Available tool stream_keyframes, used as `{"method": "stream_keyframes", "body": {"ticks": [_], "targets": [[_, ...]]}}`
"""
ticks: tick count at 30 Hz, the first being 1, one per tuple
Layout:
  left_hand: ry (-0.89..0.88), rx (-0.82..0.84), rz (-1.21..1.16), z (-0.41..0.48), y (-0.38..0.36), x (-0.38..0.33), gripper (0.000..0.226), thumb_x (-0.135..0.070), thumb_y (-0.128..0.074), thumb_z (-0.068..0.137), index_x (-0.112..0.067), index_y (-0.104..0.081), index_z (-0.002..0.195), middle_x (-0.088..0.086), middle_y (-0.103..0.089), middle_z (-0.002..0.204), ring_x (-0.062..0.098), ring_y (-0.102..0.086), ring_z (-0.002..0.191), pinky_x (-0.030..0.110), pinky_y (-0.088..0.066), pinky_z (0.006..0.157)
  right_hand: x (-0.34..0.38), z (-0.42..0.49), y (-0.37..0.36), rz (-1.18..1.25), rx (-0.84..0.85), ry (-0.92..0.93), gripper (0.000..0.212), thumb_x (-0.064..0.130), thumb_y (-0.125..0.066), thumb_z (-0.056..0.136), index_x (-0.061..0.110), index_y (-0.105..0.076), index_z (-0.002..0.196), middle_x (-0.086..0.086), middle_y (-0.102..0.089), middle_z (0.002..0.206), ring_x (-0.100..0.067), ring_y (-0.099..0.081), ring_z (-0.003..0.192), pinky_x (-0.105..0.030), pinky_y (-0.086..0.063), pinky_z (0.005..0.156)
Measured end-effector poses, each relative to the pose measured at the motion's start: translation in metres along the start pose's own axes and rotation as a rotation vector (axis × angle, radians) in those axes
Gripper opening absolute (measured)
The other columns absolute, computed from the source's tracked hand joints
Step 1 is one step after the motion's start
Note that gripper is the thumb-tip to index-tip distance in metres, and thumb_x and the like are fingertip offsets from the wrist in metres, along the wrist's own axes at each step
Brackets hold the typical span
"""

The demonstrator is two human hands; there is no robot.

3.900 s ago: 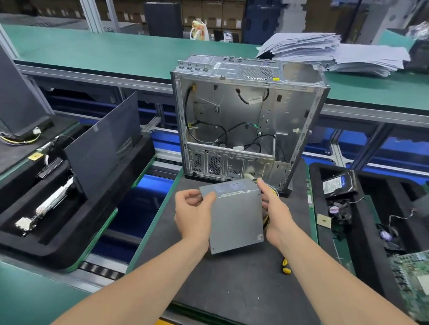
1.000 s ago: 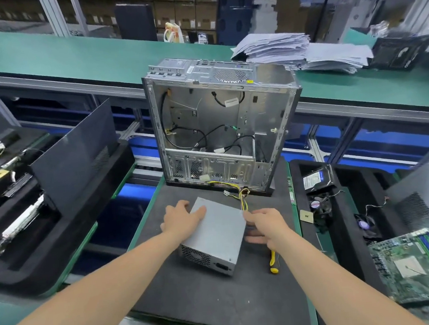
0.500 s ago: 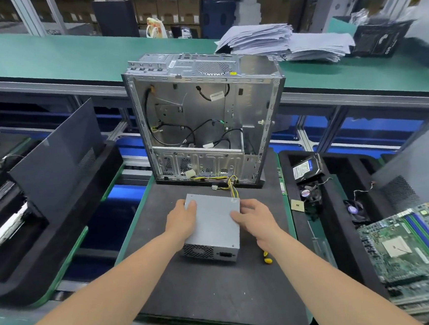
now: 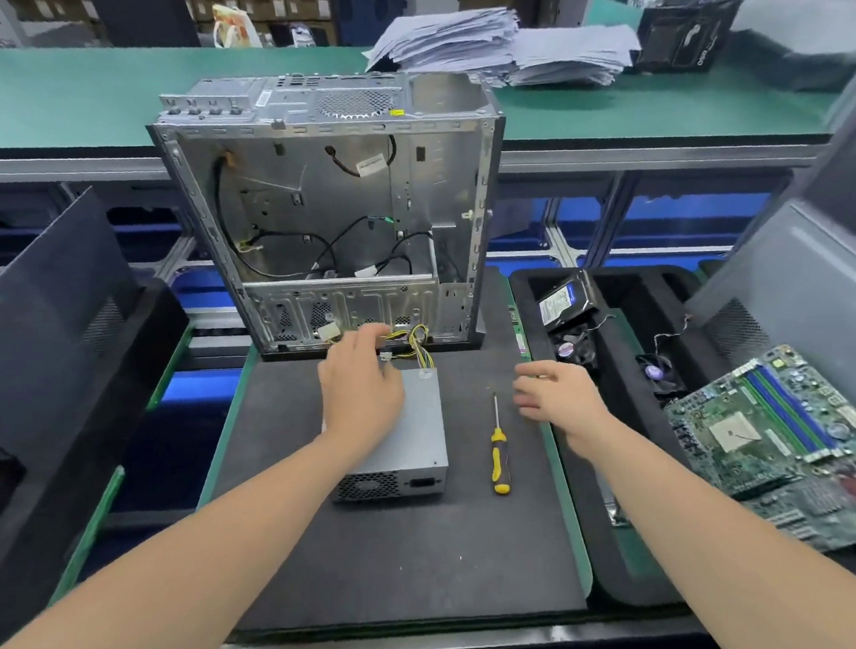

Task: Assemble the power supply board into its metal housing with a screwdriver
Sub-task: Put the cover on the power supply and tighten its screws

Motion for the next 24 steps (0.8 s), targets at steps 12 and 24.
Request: {"method": "stream_keyframes", "body": {"ticks": [12,24], "targets": [[-0.383,0.653,-0.111,-0.034,-0.133,-0.121,0.027,-0.006,-0.053,0.092,-0.021,-0.070,0.107,-0.006,-0.071,0.107,0.014,-0.065,0.101,0.035,-0.052,0.093,-0.054,-0.003,0.161,-0.292,-0.218,-0.047,0.021,0.006,-0.079,0.083,0.018,-0.079,0.100,-0.003,-0.078,0.088,-0.022,-0.071,0.074,-0.040,-0.064,0.068],[-0.628,0.858,0.459,-0.062,-0.232,-0.139,0.030,-0.017,-0.056,0.097,-0.030,-0.077,0.115,-0.005,-0.066,0.120,0.017,-0.051,0.128,0.036,-0.028,0.113,-0.088,0.023,0.206,-0.546,0.131,-0.085,0.025,0.012,-0.091,0.079,0.013,-0.068,0.090,0.001,-0.067,0.060,-0.018,-0.073,0.052,-0.024,-0.047,0.037]]}}
Point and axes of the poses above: each hand's wrist, its own z-axis towards the middle knuckle, its own y-axis out of the back of the hand, x = y × z, the point moved 1 cm from there along z, towards the middle knuckle
